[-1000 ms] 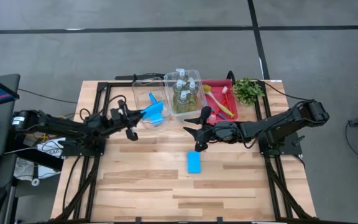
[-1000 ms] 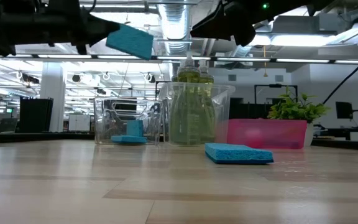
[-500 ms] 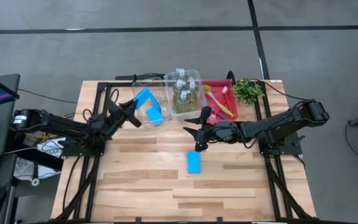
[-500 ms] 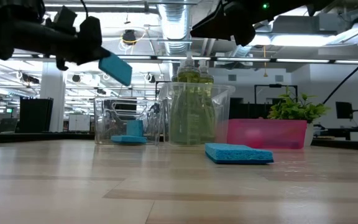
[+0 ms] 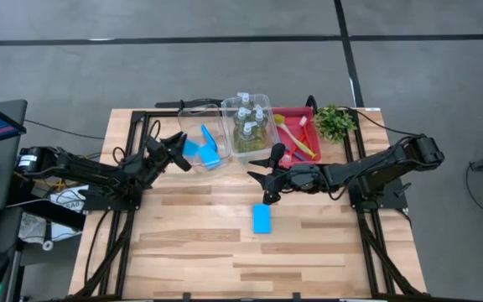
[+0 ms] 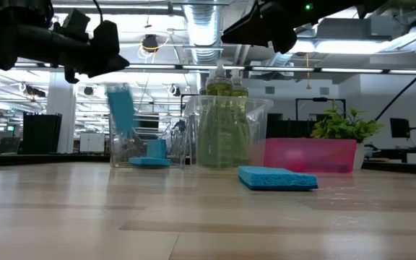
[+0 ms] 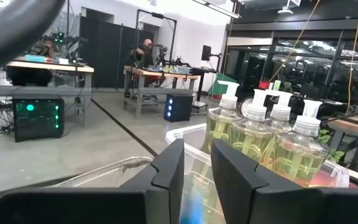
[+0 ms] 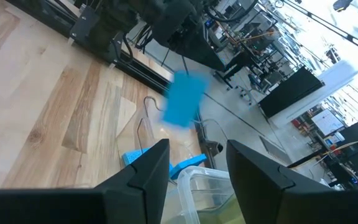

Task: Pick & Place Kitchen Sink Supplies
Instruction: Put the blue sponge into the left transparent bin

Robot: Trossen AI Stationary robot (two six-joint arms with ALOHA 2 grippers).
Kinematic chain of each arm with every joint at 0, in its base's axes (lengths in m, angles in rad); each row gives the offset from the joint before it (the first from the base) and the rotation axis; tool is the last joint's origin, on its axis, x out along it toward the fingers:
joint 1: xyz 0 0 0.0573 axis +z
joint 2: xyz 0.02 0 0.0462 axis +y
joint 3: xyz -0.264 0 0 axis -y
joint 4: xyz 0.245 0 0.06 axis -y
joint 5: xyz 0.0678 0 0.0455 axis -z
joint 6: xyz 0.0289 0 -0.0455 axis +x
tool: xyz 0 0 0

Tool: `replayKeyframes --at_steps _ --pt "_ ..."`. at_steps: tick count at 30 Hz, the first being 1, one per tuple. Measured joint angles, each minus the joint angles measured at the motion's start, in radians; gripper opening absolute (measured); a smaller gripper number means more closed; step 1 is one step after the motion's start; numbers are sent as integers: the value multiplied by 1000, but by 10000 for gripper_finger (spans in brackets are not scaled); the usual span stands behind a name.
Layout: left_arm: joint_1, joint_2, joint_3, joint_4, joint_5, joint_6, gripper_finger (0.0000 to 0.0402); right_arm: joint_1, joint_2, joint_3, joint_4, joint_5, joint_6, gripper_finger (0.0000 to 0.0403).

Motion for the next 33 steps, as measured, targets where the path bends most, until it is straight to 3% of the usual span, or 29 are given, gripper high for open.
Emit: replayKeyframes --at_steps 10,24,27,33 --pt "0 0 0 -3 46 0 104 0 0 0 0 0 0 149" --pt "0 0 1 -3 49 0 104 0 0 0 -1 -1 17 149" --pt "0 0 1 -1 112 0 104 0 0 0 -11 -1 104 148" --pt "0 0 27 4 357 0 104 0 0 0 -156 -3 253 147"
